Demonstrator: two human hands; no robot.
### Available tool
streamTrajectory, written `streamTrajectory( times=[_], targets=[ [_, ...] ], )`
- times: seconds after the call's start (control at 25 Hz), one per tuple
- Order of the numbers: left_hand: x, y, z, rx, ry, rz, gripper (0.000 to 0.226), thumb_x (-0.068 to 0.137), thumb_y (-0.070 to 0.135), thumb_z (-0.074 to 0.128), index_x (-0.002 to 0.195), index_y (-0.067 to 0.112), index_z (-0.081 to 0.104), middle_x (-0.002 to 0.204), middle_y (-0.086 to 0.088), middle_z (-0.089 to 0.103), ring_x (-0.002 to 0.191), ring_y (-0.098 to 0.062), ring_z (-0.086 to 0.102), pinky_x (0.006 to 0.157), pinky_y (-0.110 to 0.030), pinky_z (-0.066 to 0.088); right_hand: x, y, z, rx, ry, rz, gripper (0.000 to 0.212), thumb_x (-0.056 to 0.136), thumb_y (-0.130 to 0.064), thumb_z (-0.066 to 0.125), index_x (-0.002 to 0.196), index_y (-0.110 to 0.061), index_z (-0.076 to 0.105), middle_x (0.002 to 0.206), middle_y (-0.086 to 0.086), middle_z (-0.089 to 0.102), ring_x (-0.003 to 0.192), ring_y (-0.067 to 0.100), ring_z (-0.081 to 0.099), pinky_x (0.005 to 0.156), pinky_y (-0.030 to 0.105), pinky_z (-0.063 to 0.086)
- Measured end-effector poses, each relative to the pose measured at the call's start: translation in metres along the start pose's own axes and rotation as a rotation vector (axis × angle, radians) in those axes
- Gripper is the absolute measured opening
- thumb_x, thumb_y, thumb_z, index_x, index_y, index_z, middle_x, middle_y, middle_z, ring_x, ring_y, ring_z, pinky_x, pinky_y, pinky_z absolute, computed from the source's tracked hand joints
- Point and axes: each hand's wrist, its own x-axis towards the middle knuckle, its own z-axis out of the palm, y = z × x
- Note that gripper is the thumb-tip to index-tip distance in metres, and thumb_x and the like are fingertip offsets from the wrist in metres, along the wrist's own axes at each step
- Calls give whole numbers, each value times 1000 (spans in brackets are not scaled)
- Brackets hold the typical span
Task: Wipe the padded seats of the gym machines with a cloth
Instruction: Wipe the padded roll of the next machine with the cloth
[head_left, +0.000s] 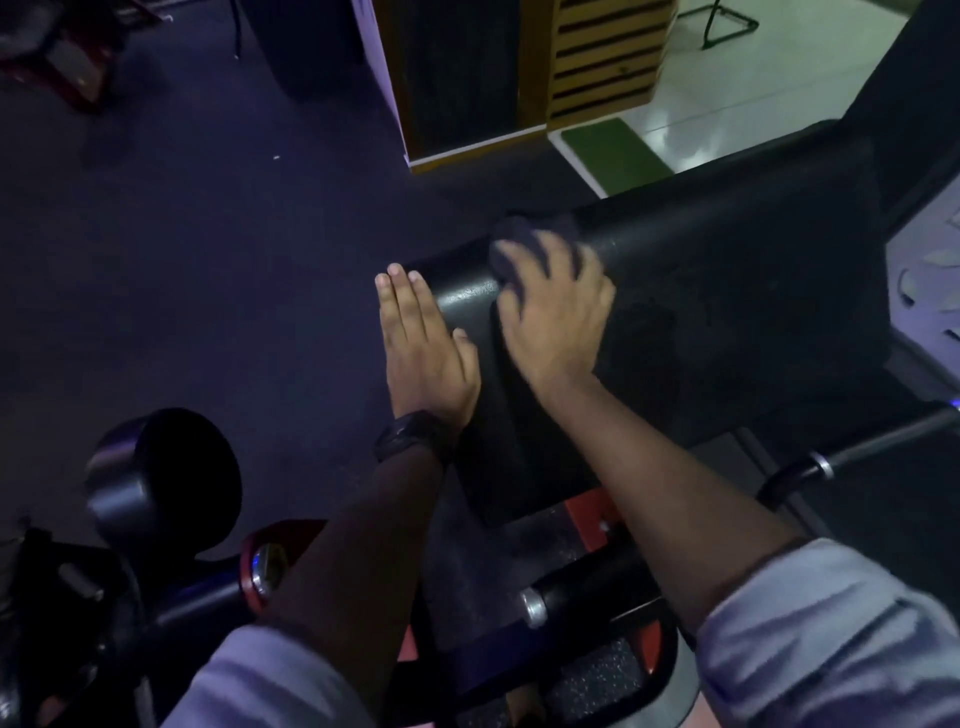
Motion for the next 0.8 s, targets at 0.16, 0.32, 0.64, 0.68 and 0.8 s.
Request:
streamTrajectory(
  times=[0.16, 0.32, 0.64, 0.68, 0.8],
  targets=[
    [-2, 0, 4, 54, 27, 25, 71, 91, 20, 36, 150, -17, 24, 160, -35, 20, 151, -48, 16, 126, -50, 14, 14, 22, -3, -123, -136, -558, 49, 90, -43, 49, 138, -39, 55, 139, 0, 55, 122, 33, 51, 88, 49, 46],
    [-5, 1, 6, 76, 41, 28, 74, 89, 23, 37, 152, -14, 22, 162, -32, 19, 153, -44, 13, 127, -47, 8, 9, -5, 3, -51, -41, -24, 42, 88, -40, 51, 128, -36, 64, 140, 1, 55, 126, 33, 48, 94, 50, 43],
    [-9, -4, 15, 290, 93, 181, 67, 96, 27, 33, 152, -9, 29, 161, -26, 29, 151, -33, 16, 126, -41, -4, -7, -2, 14, -84, 25, -82, 42, 88, -42, 55, 127, -31, 64, 141, 3, 56, 125, 37, 51, 93, 49, 45],
    [-8, -5, 16, 299, 111, 200, 65, 97, 27, 33, 151, -9, 31, 160, -26, 31, 150, -33, 17, 126, -41, -4, -14, 0, 12, -99, 20, -363, 42, 87, -43, 57, 127, -31, 65, 140, 4, 58, 124, 38, 53, 93, 50, 45],
    [-7, -5, 16, 290, 118, 197, 66, 96, 28, 34, 152, -8, 32, 160, -25, 31, 151, -32, 18, 125, -40, -4, 7, 40, 5, -102, 14, -478, 41, 87, -42, 59, 127, -32, 65, 139, 3, 58, 121, 37, 55, 88, 48, 48]
  ],
)
